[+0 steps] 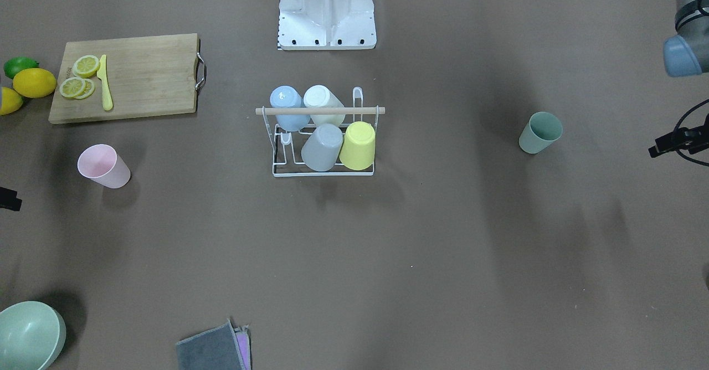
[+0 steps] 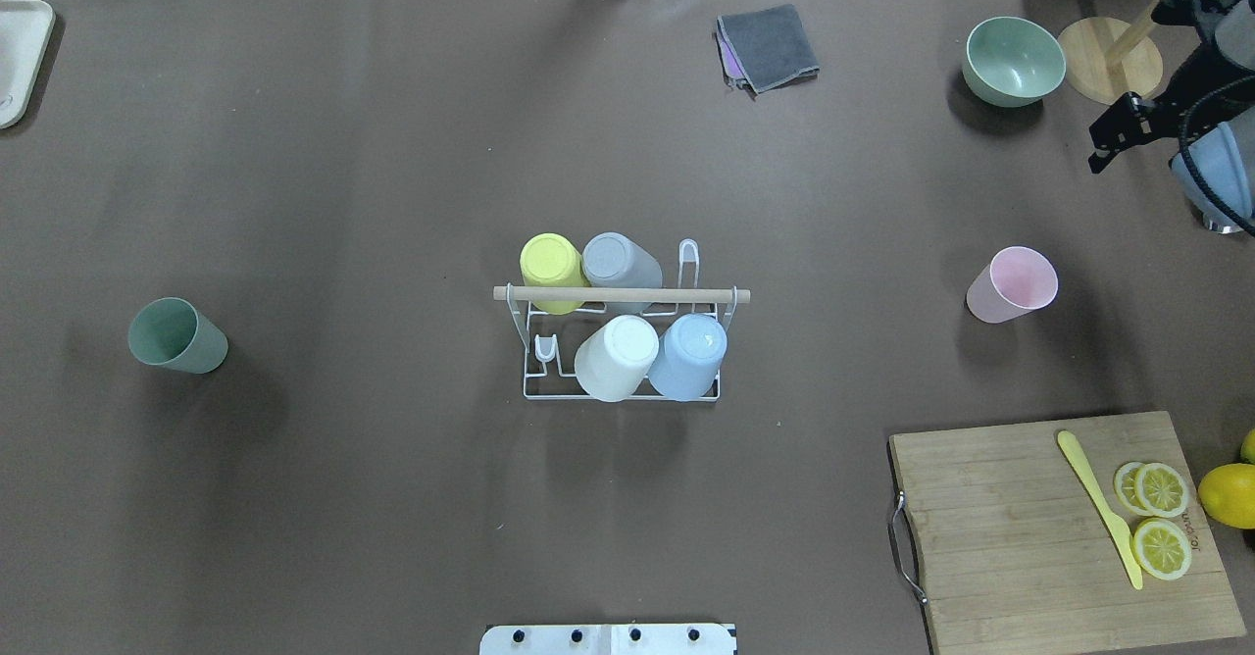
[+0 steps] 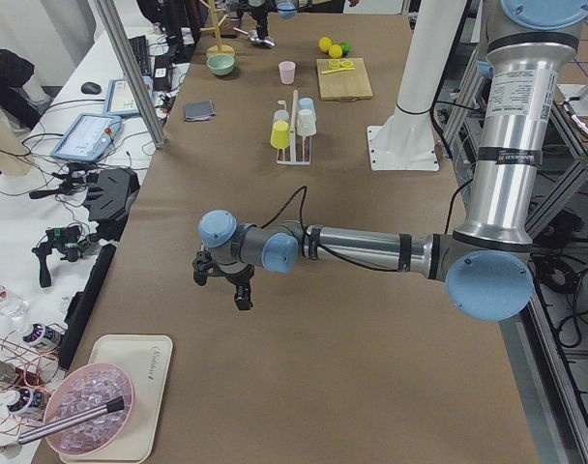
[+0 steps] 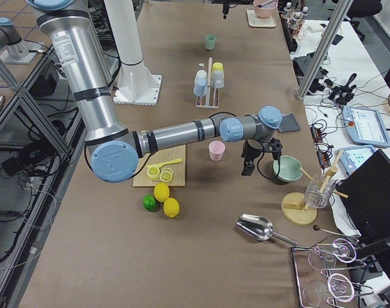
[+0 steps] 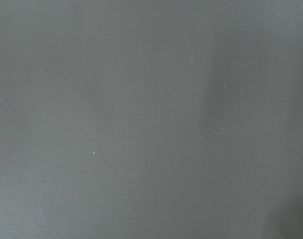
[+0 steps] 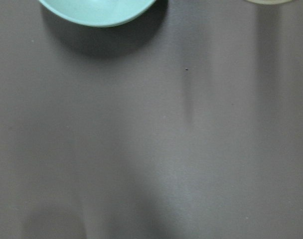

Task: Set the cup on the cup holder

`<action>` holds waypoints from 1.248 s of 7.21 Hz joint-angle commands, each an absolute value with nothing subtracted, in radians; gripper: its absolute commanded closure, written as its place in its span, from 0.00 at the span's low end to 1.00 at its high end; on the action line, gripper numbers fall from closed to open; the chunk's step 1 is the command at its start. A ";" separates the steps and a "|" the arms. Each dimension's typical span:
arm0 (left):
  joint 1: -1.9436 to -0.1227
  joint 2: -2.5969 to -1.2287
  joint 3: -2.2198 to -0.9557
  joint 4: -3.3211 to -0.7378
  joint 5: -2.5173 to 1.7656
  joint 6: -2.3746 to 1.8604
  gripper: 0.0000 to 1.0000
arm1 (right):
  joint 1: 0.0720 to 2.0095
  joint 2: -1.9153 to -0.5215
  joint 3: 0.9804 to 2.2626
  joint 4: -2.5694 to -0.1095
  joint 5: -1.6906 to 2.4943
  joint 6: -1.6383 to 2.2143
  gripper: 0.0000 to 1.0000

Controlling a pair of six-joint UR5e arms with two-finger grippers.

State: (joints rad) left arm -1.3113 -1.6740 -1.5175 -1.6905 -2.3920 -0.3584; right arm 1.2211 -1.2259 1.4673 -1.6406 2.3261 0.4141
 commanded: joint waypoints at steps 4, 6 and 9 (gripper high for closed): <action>-1.319 -1.917 -1.517 -1.689 -2.237 -0.429 0.03 | 1.095 -1.067 1.383 -1.830 2.355 0.404 0.00; -1.316 -1.986 -1.470 -1.681 -2.217 -0.463 0.03 | 1.079 -1.023 1.304 -1.867 2.397 0.300 0.00; -1.318 -2.145 -1.216 -1.674 -2.215 -0.535 0.03 | 1.075 -0.990 1.263 -1.975 2.405 0.125 0.00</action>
